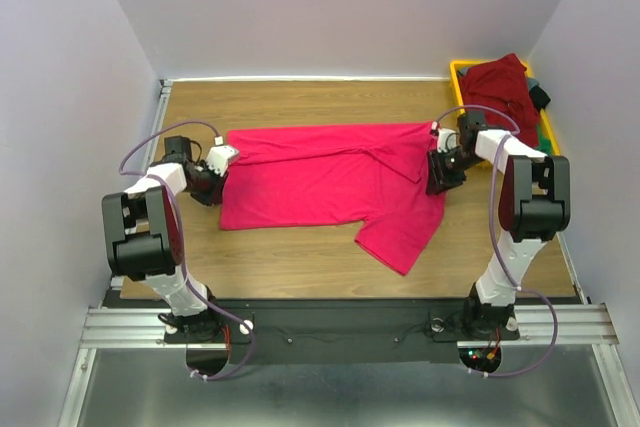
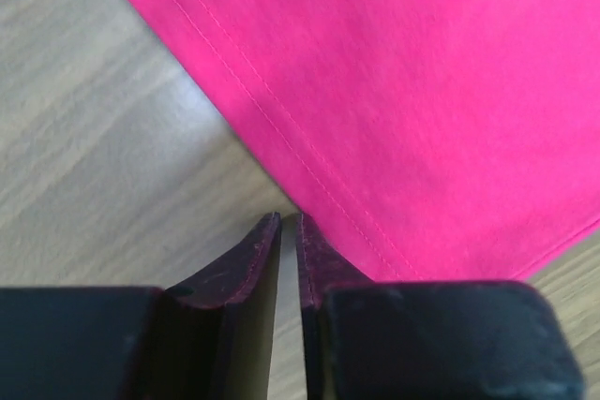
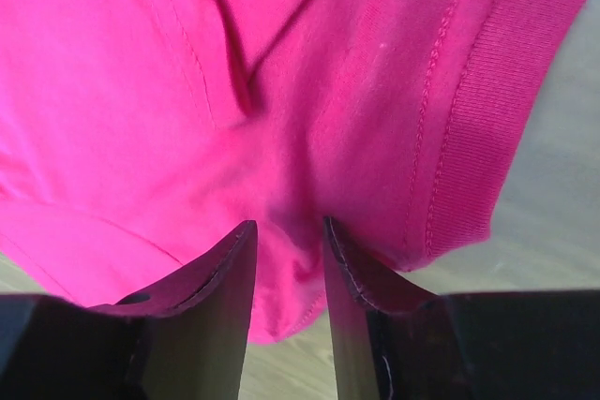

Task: Fold and stack the t-shirts
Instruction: Fold the tshirt

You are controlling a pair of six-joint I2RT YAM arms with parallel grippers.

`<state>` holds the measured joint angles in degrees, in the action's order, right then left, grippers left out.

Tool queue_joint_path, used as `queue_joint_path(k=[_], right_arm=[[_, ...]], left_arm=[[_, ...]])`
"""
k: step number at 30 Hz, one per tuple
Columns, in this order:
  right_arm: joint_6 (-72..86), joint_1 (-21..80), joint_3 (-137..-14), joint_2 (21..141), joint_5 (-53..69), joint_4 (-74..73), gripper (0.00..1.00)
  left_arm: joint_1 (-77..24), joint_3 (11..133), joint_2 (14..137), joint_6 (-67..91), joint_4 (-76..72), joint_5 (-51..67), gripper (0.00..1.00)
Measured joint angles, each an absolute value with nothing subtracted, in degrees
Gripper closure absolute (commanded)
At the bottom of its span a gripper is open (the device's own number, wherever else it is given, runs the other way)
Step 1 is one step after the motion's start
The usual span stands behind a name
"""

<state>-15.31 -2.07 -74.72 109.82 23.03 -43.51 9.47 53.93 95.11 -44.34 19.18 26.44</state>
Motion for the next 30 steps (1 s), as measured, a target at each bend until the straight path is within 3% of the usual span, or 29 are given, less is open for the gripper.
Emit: queue_joint_path(k=[4,10,12,19,30], right_arm=[[-16.9,-2.0,-71.0,106.8,22.5,-44.4,0.55],[-17.9,-1.8,-73.2,105.7,22.3,-49.3,0.49],[-17.6,-1.8,-77.2,105.8,22.3,-50.0,0.49],[-13.6,-1.8,-95.0,113.0,23.9,-49.1,0.50],[-9.3,0.3,-100.4,123.4,26.2,-49.1,0.53]], left_arm=[[9.5,50.0,91.4,-46.8,19.0,24.4,0.80],[9.9,51.8,90.3,-47.2,24.0,24.7,0.56],[9.9,56.5,90.8,-46.3,25.6,26.4,0.53],[10.0,80.4,101.8,-38.5,23.2,33.3,0.52],[9.7,89.4,116.3,-30.9,21.6,34.5,0.52]])
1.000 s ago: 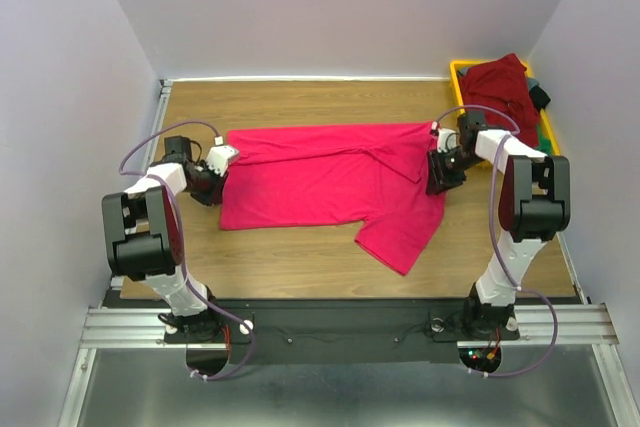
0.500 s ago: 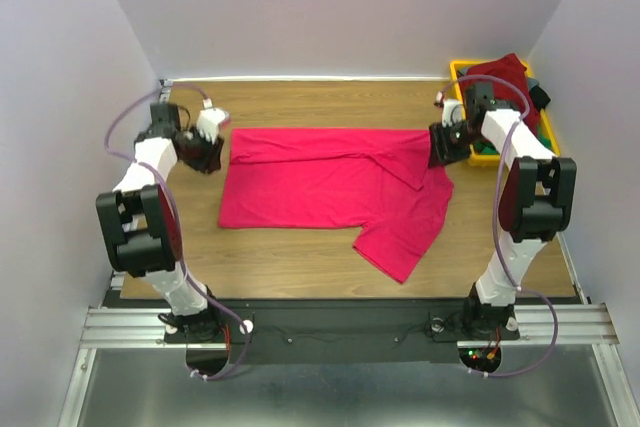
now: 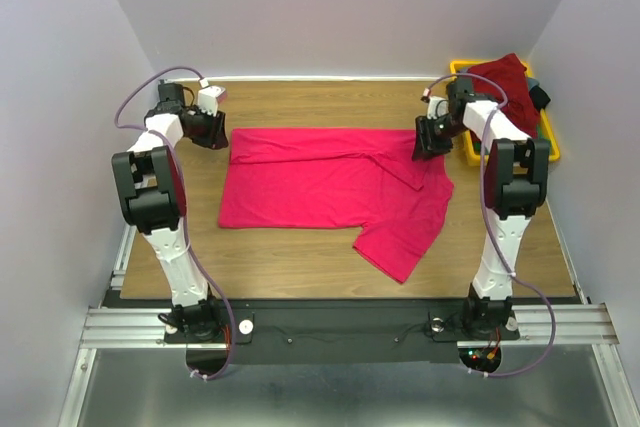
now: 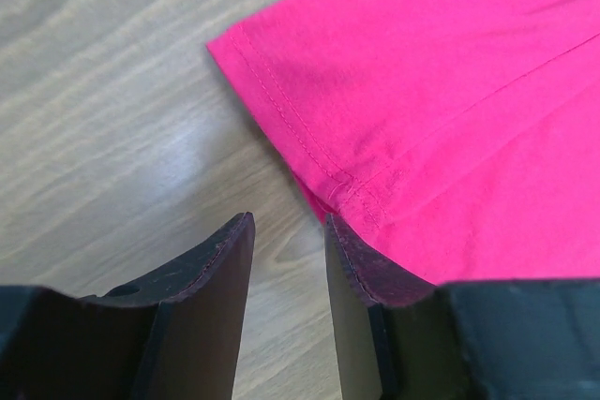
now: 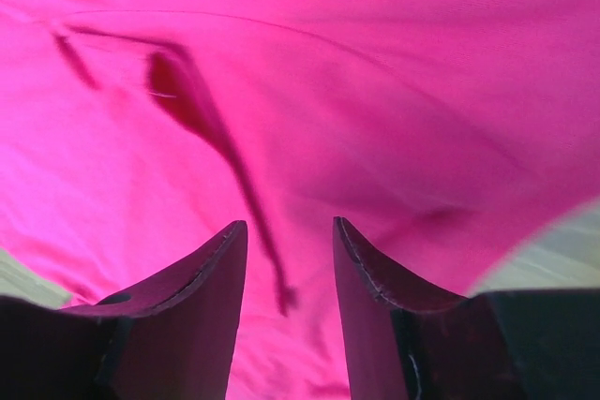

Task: Fold and stack the t-shirts
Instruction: Fold the tshirt

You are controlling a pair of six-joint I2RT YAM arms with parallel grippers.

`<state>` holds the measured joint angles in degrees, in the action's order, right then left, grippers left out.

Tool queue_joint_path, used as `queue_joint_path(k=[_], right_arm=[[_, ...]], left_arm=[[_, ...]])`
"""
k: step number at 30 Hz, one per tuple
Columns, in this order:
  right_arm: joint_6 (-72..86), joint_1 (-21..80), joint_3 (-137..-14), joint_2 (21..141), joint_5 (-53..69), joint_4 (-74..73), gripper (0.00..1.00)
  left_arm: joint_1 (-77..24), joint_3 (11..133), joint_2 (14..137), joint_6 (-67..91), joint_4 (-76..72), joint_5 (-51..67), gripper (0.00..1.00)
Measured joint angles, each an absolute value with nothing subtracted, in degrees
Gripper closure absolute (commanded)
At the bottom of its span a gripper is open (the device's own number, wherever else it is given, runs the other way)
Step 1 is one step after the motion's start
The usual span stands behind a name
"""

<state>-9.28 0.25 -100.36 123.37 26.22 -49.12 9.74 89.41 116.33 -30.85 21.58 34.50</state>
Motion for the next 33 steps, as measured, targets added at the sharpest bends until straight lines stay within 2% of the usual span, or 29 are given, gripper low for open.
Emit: queue_joint_path(k=[14,33], right_arm=[[-9.6,6.1,-99.0,125.1,25.5,-49.1,0.53],[-9.1,8.1,-110.6,130.3,24.9,-48.7,0.49]], left_arm=[[6.8,89.4,117.1,-29.9,20.2,34.7,0.52],[6.2,89.4,117.1,-29.9,19.7,35.5,0.52]])
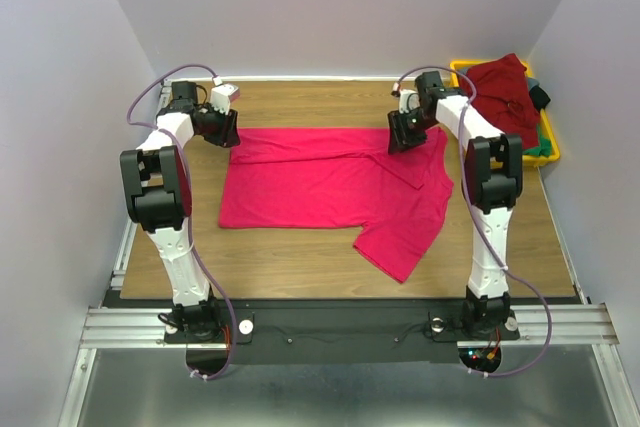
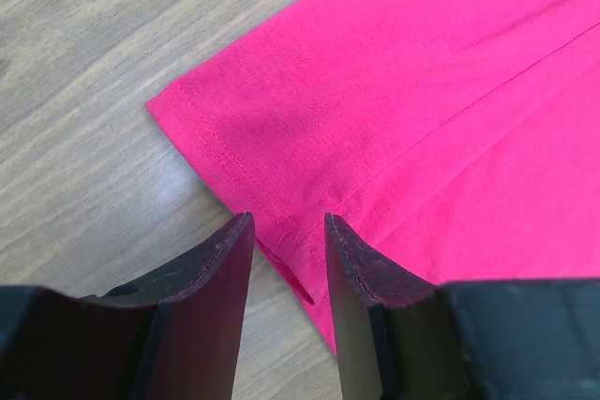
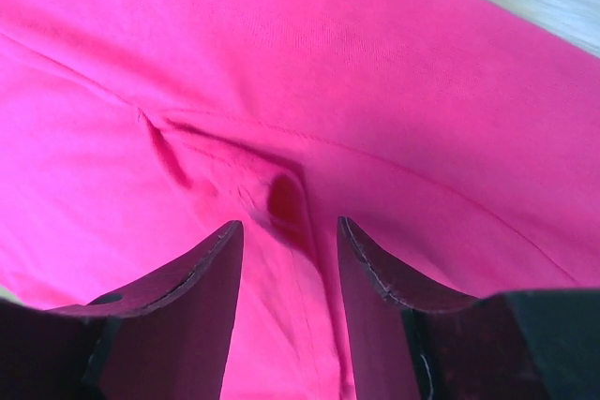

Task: Fold and stack the t-shirts
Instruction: Fold the tshirt

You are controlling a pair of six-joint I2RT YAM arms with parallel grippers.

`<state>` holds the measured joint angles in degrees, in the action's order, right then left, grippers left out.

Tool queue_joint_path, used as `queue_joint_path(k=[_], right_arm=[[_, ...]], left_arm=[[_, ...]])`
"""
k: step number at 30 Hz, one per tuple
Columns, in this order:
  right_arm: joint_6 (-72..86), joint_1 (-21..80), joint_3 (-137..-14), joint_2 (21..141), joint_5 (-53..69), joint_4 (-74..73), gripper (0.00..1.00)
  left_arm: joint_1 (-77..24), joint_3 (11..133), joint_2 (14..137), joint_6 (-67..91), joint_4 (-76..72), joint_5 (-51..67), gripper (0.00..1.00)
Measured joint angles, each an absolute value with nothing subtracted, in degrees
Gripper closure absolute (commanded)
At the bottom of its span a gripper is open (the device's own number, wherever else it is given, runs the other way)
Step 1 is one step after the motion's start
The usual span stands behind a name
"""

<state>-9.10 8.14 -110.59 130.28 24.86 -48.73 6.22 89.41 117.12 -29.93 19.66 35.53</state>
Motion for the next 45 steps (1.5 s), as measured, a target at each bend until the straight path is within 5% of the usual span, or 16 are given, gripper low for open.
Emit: queue_joint_path(k=[3,6,10,30,45], right_arm=[[-9.0,9.2,-111.0,132.1,24.8,-48.6,0.54],[-8.9,9.8,-111.3,132.6,25.0,-48.4,0.80],[-8.8,10.1,-110.9,132.5,25.1,-48.4,0.93],[-23.7,21.6,-90.3,119.1,10.0,-43.9,1.00],[-27.0,22.2,-87.8,117.3,2.3,-41.5,0.90]], left_arm=[[6.2,89.4,117.1,-29.9,19.6,35.5,0.52],[6.2,89.4,117.1,-29.9,19.6,35.5,0.53],[6.2,89.4,117.1,-30.0,19.6,35.5,0.54],[6.2,85.7,113.5,-33.6,20.5,33.9,0.63],[2.7,85.1,113.5,-39.8,20.9,30.3,0.59]])
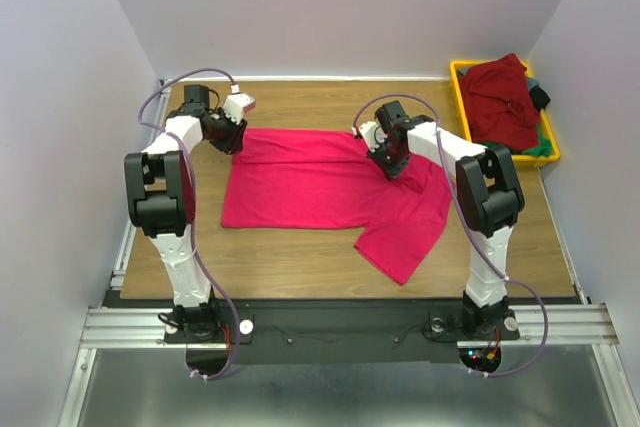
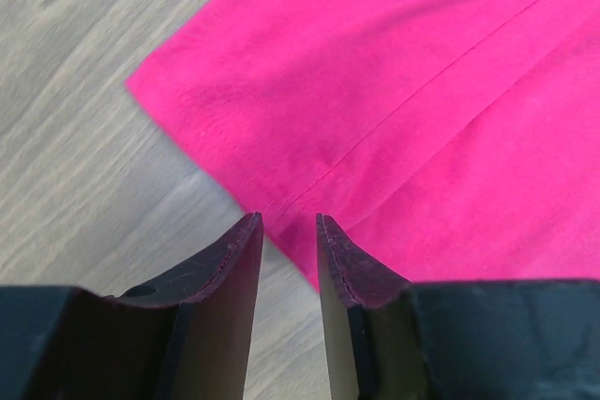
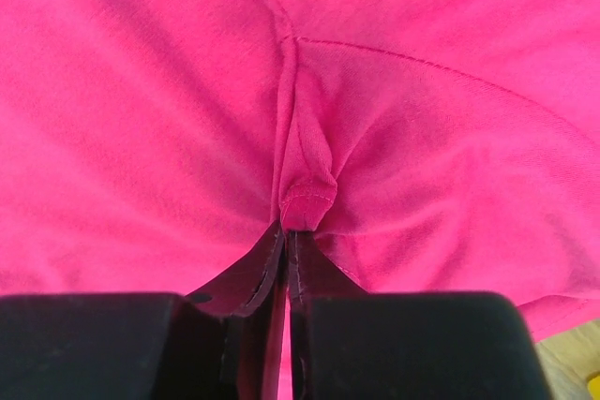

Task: Fold and stack the t-shirts
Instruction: Fold the tshirt

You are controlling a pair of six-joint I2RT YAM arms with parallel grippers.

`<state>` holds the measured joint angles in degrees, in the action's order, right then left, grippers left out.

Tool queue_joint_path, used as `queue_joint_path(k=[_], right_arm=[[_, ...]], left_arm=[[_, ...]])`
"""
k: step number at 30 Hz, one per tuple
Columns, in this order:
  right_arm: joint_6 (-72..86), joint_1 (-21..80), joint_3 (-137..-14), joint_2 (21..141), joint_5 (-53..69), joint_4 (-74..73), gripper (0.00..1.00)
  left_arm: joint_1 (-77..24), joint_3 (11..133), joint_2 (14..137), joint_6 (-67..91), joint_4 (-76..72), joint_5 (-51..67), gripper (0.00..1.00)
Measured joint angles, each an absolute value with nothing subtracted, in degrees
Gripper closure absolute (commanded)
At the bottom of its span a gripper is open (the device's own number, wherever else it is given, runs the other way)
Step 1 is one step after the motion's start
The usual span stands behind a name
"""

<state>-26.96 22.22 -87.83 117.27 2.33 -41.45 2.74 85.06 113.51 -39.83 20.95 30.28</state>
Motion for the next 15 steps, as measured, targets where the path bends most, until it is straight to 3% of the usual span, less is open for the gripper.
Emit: queue_joint_path(k=[3,7,8,11,15], right_arm=[[-26.7,22.2,-88.6,117.5,2.1,-41.5,0.90],[-26.2,22.2,-89.0,117.6,2.1,-41.5,0.81],[-26.1,22.2,-89.0,117.6,2.1,-41.5,0.73],[-26.0,22.2,-89.0,117.6,2.1,-41.5,0.64],[-25.7,22.2,-88.8,117.0,2.3,-41.7,0.47]], left_arm=[[1.7,85.1,113.9,-40.3,21.0,29.7,0.65],[0.8,85.1,116.2,-41.0,21.3,28.0,0.78],[0.8,85.0,116.7,-41.2,21.5,27.3,0.78],[0.9,83.4,117.1,-42.1,21.6,26.0,0.77],[1.2,81.7,115.8,-43.1,21.2,25.8,0.67]])
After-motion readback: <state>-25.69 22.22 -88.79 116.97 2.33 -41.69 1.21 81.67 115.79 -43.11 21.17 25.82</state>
